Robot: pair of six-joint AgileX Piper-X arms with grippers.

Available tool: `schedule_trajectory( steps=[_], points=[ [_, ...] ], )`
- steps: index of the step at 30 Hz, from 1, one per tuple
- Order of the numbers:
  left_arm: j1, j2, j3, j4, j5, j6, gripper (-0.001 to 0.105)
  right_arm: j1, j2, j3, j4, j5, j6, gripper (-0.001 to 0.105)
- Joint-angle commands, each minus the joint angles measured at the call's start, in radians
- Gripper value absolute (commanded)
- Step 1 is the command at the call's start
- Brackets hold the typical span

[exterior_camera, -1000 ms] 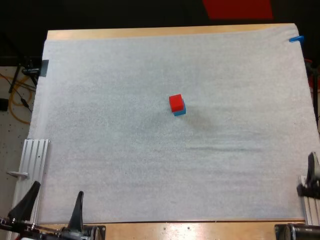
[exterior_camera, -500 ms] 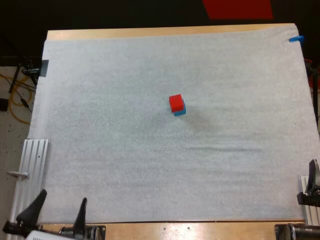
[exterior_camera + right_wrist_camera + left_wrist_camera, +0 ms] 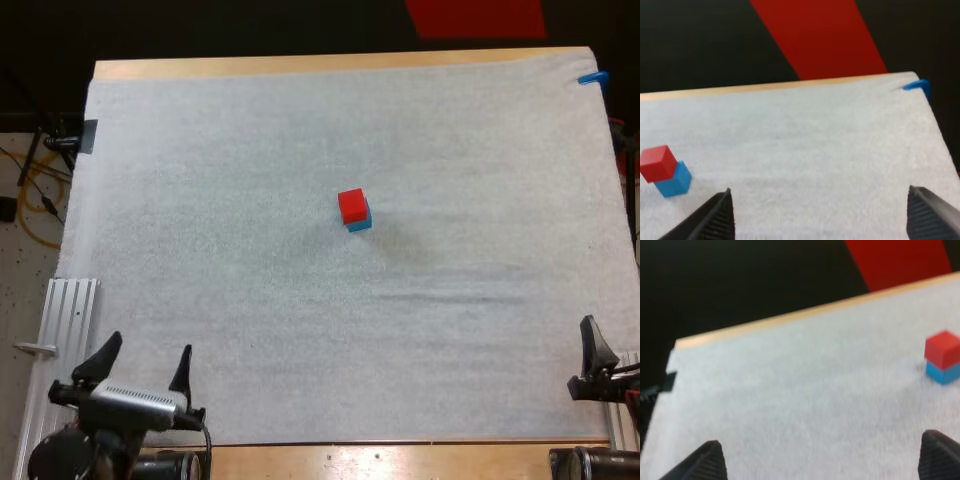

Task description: Stack red cube on blue cube

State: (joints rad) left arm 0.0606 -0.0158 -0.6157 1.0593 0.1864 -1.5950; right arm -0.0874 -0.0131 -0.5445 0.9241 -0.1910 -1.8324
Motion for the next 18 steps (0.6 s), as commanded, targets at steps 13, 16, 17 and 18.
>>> schedule_trajectory(
  steps=[13,16,17,18],
  points=[
    [0.001,-0.136,0.071,-0.016,-0.014,0.001,0.075,-0.001,-0.036,0.032,0.015,-0.016,-0.012,0.069],
    [0.001,-0.136,0.085,-0.014,-0.014,0.001,0.075,-0.001,-0.036,0.032,0.042,-0.016,-0.012,0.069],
    [0.001,-0.136,0.090,-0.023,-0.014,0.001,0.075,-0.001,-0.036,0.032,0.046,-0.014,-0.012,0.069],
    [0.001,-0.136,0.095,-0.029,-0.014,0.001,0.075,-0.001,-0.036,0.032,0.053,-0.009,-0.012,0.069]
  ],
)
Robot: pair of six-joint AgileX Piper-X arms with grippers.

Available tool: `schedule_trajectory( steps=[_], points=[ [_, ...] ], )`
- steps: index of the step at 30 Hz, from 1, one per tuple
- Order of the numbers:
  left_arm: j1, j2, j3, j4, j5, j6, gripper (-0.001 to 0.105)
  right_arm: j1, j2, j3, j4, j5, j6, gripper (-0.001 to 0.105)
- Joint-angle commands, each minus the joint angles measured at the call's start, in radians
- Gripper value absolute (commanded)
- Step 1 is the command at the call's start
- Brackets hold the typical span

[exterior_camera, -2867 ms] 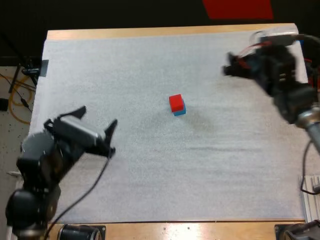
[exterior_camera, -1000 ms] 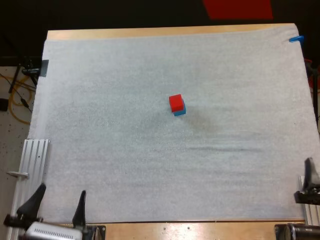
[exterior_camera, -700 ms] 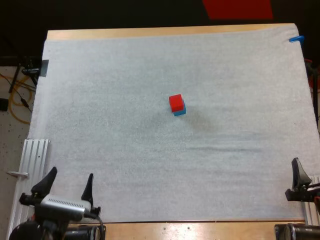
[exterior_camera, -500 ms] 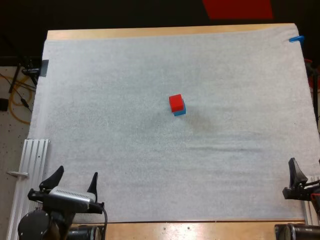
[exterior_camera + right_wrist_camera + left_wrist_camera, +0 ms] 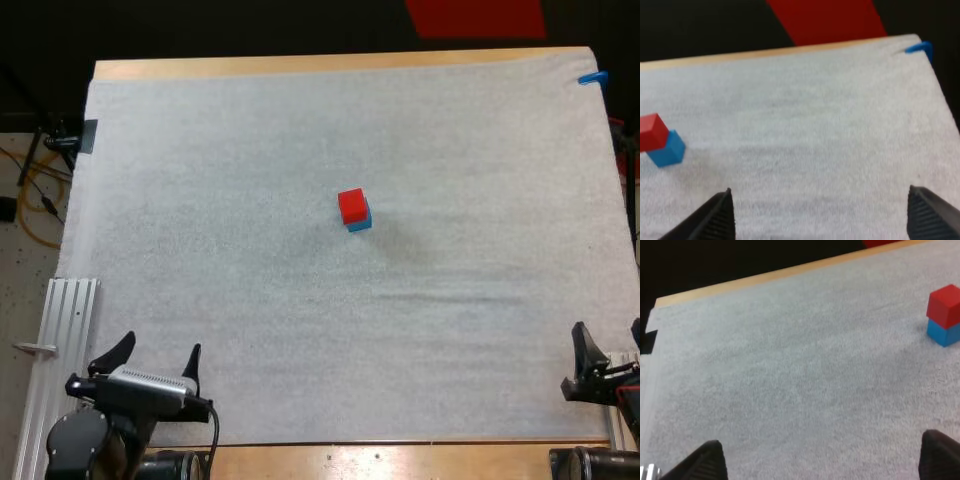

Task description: Stack red cube on blue cube

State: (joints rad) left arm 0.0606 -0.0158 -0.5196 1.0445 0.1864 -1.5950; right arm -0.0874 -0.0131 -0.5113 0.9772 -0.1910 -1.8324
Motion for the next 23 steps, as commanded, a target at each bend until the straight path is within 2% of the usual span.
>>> schedule_trajectory(
  steps=[1,8,23],
  points=[
    [0.001,-0.136,-0.001,-0.015,-0.014,0.001,0.075,-0.001,-0.036,-0.001,-0.001,-0.006,-0.012,0.069],
    [0.001,-0.136,-0.002,-0.017,-0.014,0.001,0.075,-0.001,-0.036,-0.001,0.025,0.058,0.004,0.069],
    [0.001,-0.136,-0.002,-0.017,-0.014,0.001,0.075,-0.001,-0.036,-0.001,0.025,0.059,0.006,0.069]
  ],
)
